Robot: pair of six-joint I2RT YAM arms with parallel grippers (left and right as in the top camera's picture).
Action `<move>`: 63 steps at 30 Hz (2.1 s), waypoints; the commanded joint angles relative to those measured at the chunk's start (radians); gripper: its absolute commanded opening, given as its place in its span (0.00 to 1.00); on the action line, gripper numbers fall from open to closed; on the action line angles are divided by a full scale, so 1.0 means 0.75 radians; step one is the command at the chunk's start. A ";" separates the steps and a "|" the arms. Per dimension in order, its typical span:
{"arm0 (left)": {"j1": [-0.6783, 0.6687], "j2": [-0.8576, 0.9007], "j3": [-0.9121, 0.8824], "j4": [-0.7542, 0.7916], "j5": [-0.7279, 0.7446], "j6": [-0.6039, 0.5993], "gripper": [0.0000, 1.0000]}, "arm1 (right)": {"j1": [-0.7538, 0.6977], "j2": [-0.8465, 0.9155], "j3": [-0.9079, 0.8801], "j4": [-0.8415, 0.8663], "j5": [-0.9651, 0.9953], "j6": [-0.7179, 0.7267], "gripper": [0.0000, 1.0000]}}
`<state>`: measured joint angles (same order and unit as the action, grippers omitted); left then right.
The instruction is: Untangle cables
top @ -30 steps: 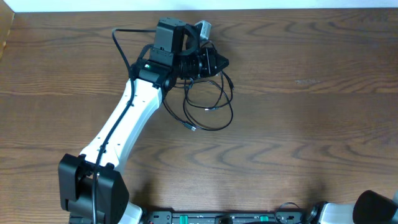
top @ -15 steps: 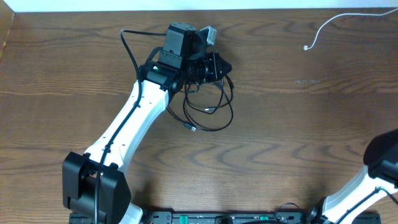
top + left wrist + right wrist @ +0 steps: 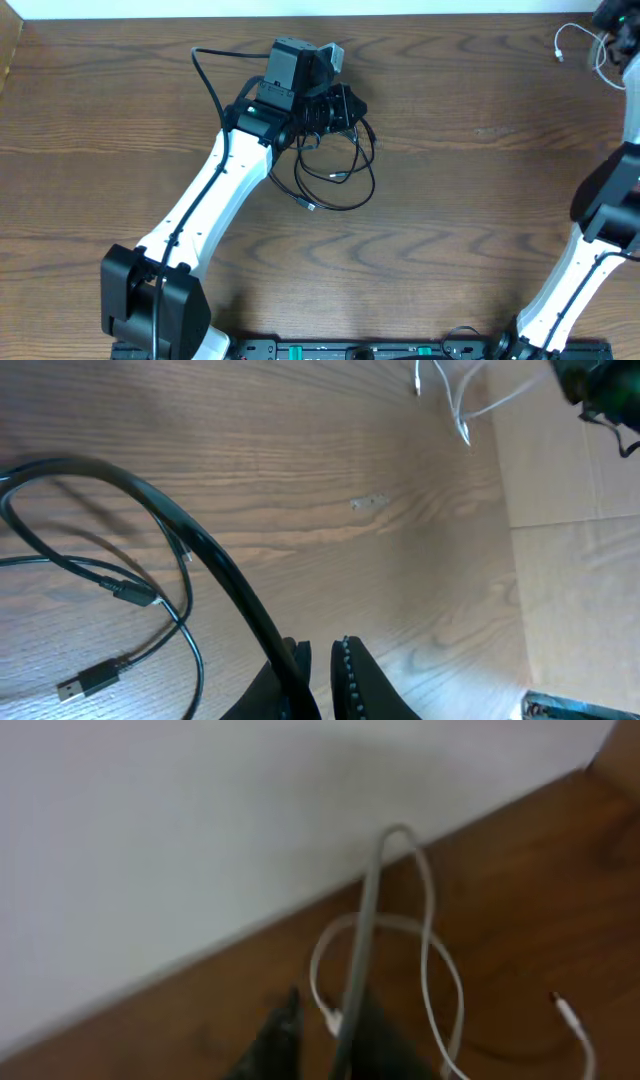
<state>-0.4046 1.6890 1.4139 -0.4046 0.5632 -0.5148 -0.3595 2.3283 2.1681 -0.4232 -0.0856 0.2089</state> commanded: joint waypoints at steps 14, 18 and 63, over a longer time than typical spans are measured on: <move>0.065 -0.010 0.013 0.003 -0.144 0.198 0.61 | 0.222 -0.204 0.032 -0.490 -0.332 -0.248 0.99; 0.204 -0.077 0.013 -0.010 -0.030 0.197 0.62 | 0.375 -0.279 0.032 -0.663 -0.362 -0.255 0.99; 0.788 -0.090 0.012 -0.375 -0.430 0.192 0.78 | 1.290 0.250 -0.033 -0.702 0.041 0.240 0.12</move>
<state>0.1818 1.6249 1.4143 -0.6979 0.2600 -0.3843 0.6003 2.4756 2.1448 -0.9775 -0.0776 0.3779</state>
